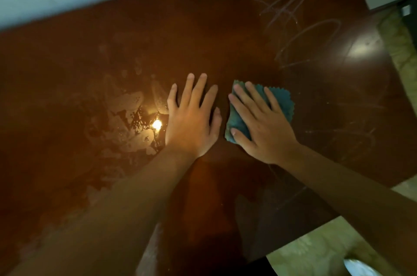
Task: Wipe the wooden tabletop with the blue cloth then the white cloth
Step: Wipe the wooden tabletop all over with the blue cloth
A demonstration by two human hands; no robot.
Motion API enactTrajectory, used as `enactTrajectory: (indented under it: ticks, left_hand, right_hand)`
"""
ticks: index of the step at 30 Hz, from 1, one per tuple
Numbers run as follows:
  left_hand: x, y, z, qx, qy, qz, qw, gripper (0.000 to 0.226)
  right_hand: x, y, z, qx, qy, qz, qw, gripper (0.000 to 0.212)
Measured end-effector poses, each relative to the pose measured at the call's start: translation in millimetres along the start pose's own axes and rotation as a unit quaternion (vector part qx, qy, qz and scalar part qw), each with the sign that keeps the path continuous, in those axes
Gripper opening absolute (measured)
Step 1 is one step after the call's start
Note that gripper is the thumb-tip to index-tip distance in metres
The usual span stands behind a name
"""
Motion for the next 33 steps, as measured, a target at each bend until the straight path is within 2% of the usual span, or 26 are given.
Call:
enactTrajectory:
  ticks: [5,9,13,18,24,28,33]
  left_hand:
    - [-0.3,-2.3,-2.5,-0.006,-0.025,0.0,1.0,0.054]
    - [0.6,-0.6,-3.4,-0.017,-0.03,-0.002,0.999,0.054]
    - [0.8,0.1,-2.5,-0.025,-0.028,-0.003,0.999,0.055]
    - [1.5,-1.0,-2.2,-0.024,-0.033,0.0,0.999,0.056]
    - [1.1,-0.6,-1.2,-0.023,-0.033,0.001,0.999,0.059]
    - [-1.0,-0.1,-1.4,-0.025,-0.034,0.0,0.999,0.058]
    - [0.0,0.5,-1.1,-0.029,-0.035,0.0,0.999,0.058]
  right_hand:
    - [-9.1,-5.8,2.7,0.009,0.005,0.016,1.0,0.071]
    - [-23.4,-22.8,14.9,0.02,-0.009,-0.029,0.999,0.071]
    - [-7.9,-9.2,8.2,0.013,-0.025,-0.069,0.997,0.072]
    - [27.3,20.4,-6.8,-0.012,-0.029,-0.056,0.998,0.071]
    - [12.6,17.9,-1.3,-0.021,-0.039,-0.031,0.999,0.075]
    - [7.0,15.5,-2.2,-0.017,-0.04,-0.072,0.996,0.076]
    - [42.3,61.5,-21.9,-0.033,-0.061,-0.13,0.989,0.072]
Point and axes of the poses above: each hand's wrist, its own y-axis away from the middle knuckle, its own z-axis out of the back of the hand, x = y × z, the point moved 6 cm from there along -y, towards the middle knuckle, and after that the axes turned 15 degrees about x, right-handed, at the moved point
